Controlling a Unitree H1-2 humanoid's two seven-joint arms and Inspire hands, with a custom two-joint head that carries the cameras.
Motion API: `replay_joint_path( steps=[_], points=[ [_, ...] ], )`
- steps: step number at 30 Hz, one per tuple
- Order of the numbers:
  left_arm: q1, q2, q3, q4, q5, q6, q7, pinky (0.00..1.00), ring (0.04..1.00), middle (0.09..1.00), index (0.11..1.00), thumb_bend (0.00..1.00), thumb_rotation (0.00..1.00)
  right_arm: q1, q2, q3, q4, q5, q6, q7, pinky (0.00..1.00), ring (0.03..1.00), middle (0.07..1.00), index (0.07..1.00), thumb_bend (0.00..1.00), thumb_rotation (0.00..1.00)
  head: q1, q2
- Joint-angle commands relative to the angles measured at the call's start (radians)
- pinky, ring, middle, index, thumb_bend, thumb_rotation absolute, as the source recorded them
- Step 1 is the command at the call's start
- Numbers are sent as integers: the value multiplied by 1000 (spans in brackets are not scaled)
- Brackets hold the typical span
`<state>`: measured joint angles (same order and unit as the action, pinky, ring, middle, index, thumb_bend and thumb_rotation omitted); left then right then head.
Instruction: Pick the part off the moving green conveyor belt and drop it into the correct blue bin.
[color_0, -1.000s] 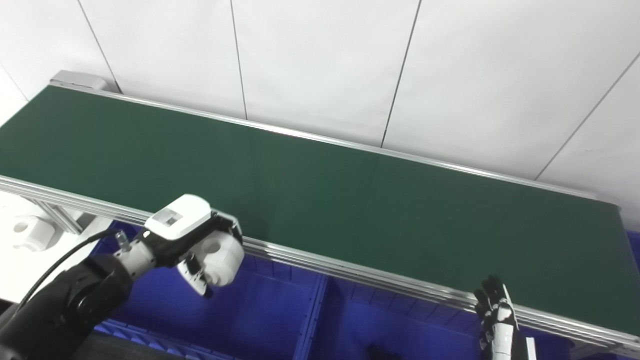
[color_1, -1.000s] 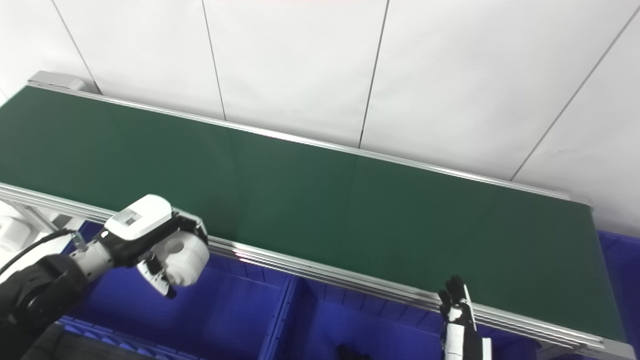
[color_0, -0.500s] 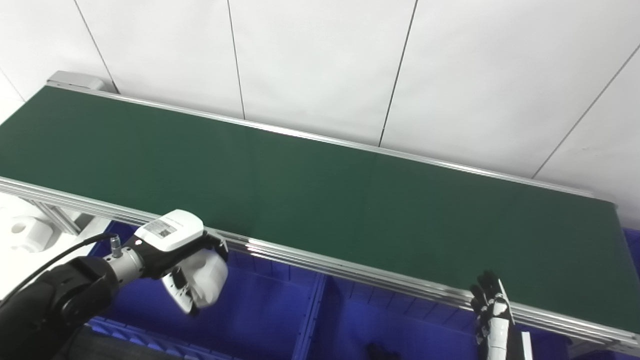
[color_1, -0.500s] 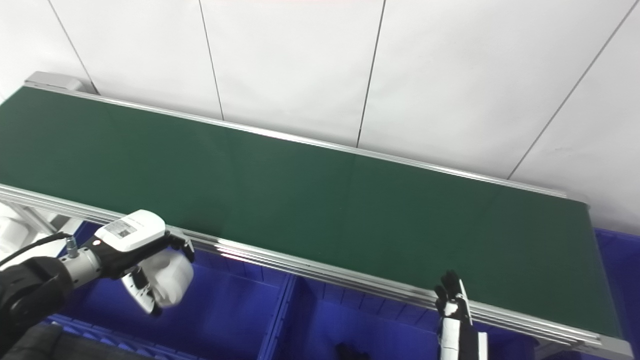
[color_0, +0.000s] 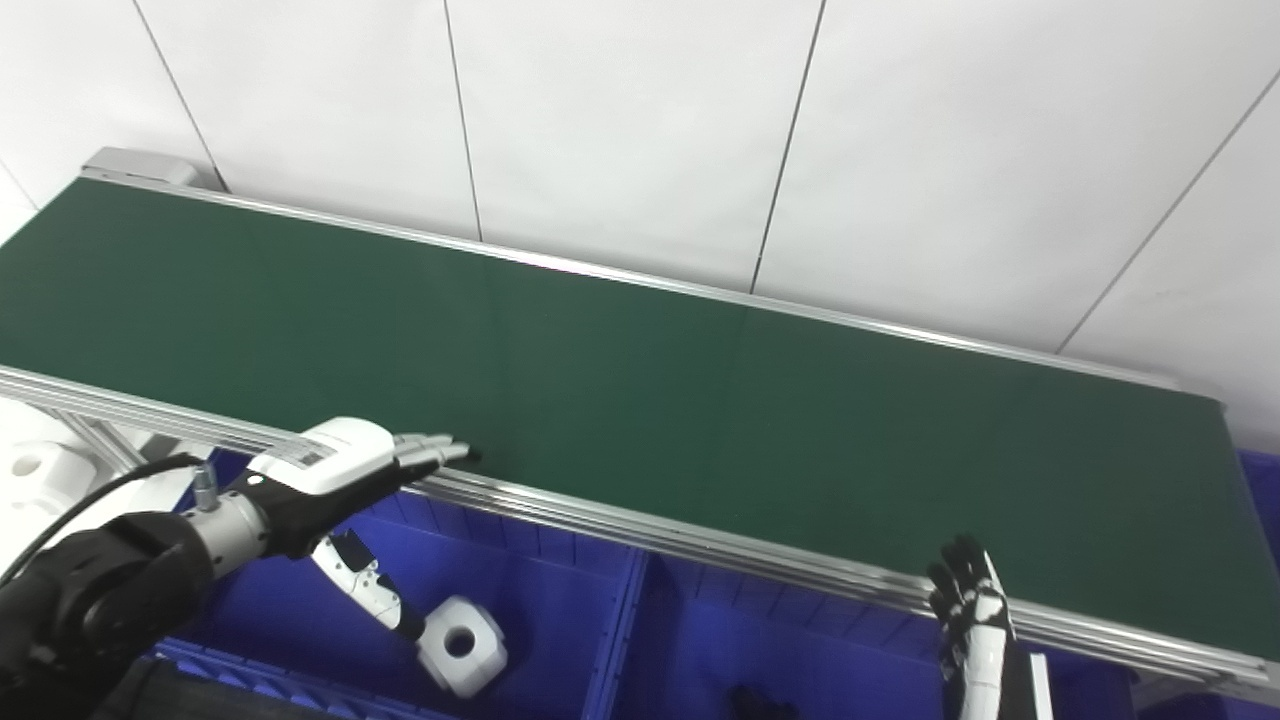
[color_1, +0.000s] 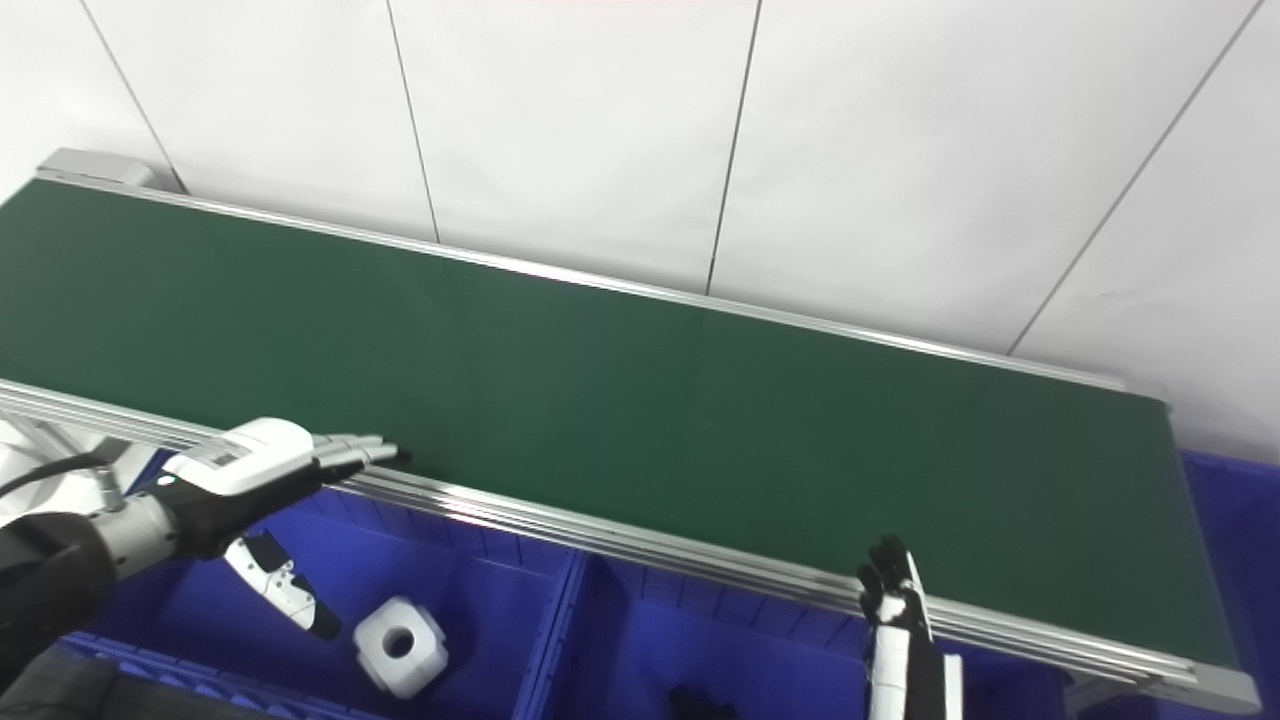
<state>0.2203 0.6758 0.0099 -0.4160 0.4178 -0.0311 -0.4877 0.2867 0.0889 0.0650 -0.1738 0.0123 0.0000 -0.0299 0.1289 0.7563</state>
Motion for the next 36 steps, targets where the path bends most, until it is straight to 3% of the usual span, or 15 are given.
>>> replay_joint_path(
  steps=[1, 4, 6, 10, 11, 12, 13, 14, 15, 16, 18, 20, 24, 30, 36],
  points=[
    [19, -53, 29, -75, -123, 58, 23, 833, 954, 992, 984, 1000, 646, -14, 7, 3, -16, 0, -13, 1, 959, 937, 938, 939, 740, 952, -1, 0],
    [70, -196, 29, -134, -255, 136, 70, 871, 995, 1000, 999, 940, 696, -21, 10, 4, -5, -6, -19, -2, 965, 938, 940, 947, 732, 959, -26, 4],
    [90, -257, 30, -141, -302, 151, 93, 928, 999, 1000, 1000, 886, 711, -23, 18, 12, -3, -14, -21, -6, 969, 939, 944, 950, 720, 958, -62, 9],
    [139, -444, 18, -167, -337, 180, 178, 939, 1000, 1000, 1000, 803, 773, -20, 44, 38, -1, -54, -24, -22, 964, 940, 951, 955, 705, 964, -193, 23],
    [151, -501, 19, -174, -398, 215, 198, 940, 1000, 1000, 1000, 787, 780, -21, 53, 49, 7, -79, -29, -33, 963, 940, 953, 957, 701, 967, -259, 30],
    [158, -539, 20, -179, -442, 242, 212, 976, 1000, 1000, 1000, 771, 746, -22, 59, 57, 12, -97, -32, -42, 943, 931, 947, 954, 697, 974, -259, 30],
    [162, -581, 22, -183, -485, 285, 231, 988, 1000, 1000, 1000, 765, 734, -24, 71, 68, 24, -116, -42, -53, 936, 928, 945, 954, 695, 976, -336, 40],
    [163, -609, 24, -186, -512, 316, 243, 995, 1000, 1000, 1000, 744, 720, -26, 79, 76, 32, -129, -50, -61, 926, 922, 942, 952, 679, 979, -336, 40],
    [160, -640, 27, -172, -525, 346, 262, 998, 1000, 1000, 1000, 737, 715, -29, 92, 85, 43, -142, -61, -72, 923, 920, 942, 951, 673, 980, -397, 48],
    [157, -659, 31, -163, -535, 368, 274, 999, 1000, 1000, 1000, 700, 701, -30, 101, 92, 51, -153, -68, -81, 915, 913, 937, 947, 669, 980, -407, 49],
    [148, -674, 33, -118, -536, 354, 289, 1000, 1000, 1000, 1000, 652, 674, -33, 118, 106, 63, -172, -76, -100, 909, 907, 932, 939, 657, 980, -454, 55],
    [136, -651, 37, -39, -515, 270, 288, 1000, 1000, 1000, 1000, 657, 642, -35, 137, 123, 75, -194, -80, -122, 921, 910, 929, 935, 659, 980, -536, 70],
    [115, -598, 58, 109, -474, 122, 303, 1000, 1000, 1000, 1000, 747, 667, -39, 153, 141, 78, -195, -73, -143, 951, 927, 931, 933, 693, 973, -584, 84],
    [78, -582, 37, 208, -401, 1, 345, 1000, 1000, 1000, 1000, 872, 722, -40, 156, 151, 61, -196, -46, -161, 949, 936, 932, 932, 717, 960, -599, 94],
    [83, -601, 12, 221, -362, -60, 379, 1000, 1000, 1000, 1000, 869, 744, -20, 137, 150, 44, -201, -52, -164, 922, 927, 932, 938, 663, 953, -572, 83]
  ],
)
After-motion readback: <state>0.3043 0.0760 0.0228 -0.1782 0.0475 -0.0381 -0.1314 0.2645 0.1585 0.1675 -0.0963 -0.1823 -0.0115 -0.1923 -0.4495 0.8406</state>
